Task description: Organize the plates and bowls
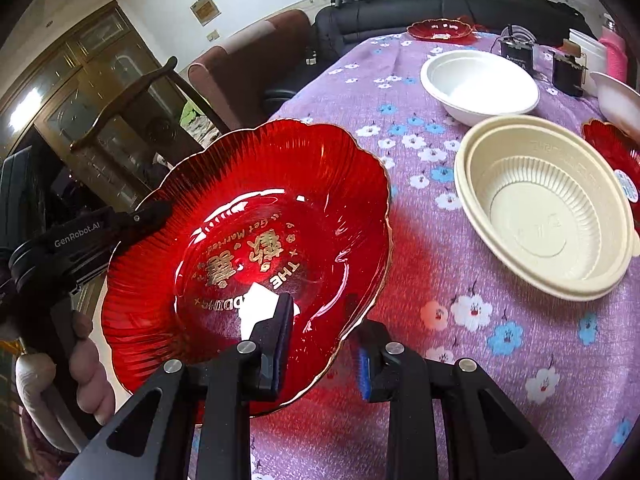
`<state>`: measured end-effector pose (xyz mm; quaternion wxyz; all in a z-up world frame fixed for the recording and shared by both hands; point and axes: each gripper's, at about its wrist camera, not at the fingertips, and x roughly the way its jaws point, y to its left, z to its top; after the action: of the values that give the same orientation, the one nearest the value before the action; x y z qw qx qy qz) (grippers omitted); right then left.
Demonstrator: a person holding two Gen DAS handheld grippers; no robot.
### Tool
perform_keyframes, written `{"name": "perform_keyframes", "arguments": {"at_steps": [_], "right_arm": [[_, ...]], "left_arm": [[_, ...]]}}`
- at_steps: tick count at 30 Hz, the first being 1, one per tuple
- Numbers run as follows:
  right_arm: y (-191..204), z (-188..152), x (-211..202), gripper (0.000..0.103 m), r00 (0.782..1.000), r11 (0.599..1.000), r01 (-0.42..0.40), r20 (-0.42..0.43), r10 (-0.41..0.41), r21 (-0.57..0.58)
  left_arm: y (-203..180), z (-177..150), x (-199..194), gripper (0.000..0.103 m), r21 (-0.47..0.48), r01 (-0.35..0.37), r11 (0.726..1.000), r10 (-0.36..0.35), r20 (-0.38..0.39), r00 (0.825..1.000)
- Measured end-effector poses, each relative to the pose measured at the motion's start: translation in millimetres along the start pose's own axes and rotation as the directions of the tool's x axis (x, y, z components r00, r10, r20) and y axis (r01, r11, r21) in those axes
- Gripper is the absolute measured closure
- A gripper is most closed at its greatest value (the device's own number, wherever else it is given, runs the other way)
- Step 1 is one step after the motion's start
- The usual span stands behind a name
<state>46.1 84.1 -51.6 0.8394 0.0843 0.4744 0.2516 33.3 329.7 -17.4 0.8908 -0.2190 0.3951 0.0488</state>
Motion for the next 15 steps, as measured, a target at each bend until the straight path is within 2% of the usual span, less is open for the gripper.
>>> {"name": "perform_keyframes", "arguments": {"at_steps": [15], "right_arm": [[-2.0,-8.3,14.2,0.073,0.999,1.000,0.031,-0.015,-0.031,0.004]], "left_arm": [[6.8,-13.5,19.3,0.085,-0.017,-0.024,1.000,0.023,-0.035,0.999]]}}
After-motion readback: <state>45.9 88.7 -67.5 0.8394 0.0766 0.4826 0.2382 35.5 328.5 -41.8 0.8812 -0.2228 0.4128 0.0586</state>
